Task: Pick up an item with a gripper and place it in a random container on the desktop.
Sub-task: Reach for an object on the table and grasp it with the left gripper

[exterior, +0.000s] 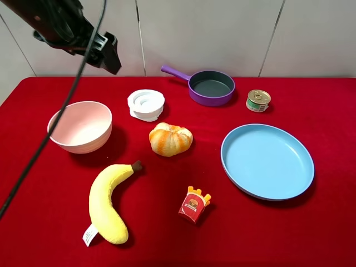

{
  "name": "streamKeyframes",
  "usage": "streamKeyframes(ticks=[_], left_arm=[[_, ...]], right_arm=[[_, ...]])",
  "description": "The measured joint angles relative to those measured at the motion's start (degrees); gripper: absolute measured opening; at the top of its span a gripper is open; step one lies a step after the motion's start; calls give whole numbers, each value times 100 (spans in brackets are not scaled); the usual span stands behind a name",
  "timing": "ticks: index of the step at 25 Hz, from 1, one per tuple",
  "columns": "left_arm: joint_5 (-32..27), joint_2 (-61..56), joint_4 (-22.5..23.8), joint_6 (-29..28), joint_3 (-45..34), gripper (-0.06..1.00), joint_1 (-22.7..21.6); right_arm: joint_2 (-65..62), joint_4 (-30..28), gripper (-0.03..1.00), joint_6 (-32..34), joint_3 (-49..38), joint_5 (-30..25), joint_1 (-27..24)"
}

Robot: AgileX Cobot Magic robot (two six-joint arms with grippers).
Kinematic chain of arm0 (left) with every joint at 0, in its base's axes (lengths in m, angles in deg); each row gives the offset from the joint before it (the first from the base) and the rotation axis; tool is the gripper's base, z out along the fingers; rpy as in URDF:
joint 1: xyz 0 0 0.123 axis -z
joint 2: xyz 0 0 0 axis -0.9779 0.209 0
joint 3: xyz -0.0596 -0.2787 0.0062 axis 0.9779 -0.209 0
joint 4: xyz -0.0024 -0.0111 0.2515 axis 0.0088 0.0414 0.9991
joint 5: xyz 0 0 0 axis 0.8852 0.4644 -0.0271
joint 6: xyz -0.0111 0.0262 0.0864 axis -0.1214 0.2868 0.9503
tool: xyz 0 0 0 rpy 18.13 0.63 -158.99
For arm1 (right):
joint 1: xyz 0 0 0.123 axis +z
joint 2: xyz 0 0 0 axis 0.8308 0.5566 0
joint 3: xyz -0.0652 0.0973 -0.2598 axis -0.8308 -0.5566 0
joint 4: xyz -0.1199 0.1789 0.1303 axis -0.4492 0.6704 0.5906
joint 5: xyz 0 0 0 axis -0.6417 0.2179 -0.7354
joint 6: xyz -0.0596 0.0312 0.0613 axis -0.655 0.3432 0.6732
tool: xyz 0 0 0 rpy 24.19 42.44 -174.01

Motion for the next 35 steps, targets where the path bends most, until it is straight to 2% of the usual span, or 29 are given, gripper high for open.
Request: streamKeyframes(ticks=[7,15,22,35], left_arm=[[-145,207,-495,973,0,92,12],[-474,616,-665,1523,0,90,210],[-446,1068,-693,1744,0,90,509],[50,1736,-709,1871,4,90,862]], right_arm=[[0,0,69,0,0,0,0],[0,5,69,0,0,0,0],[0,10,69,0,0,0,0],[0,21,69,0,0,0,0]])
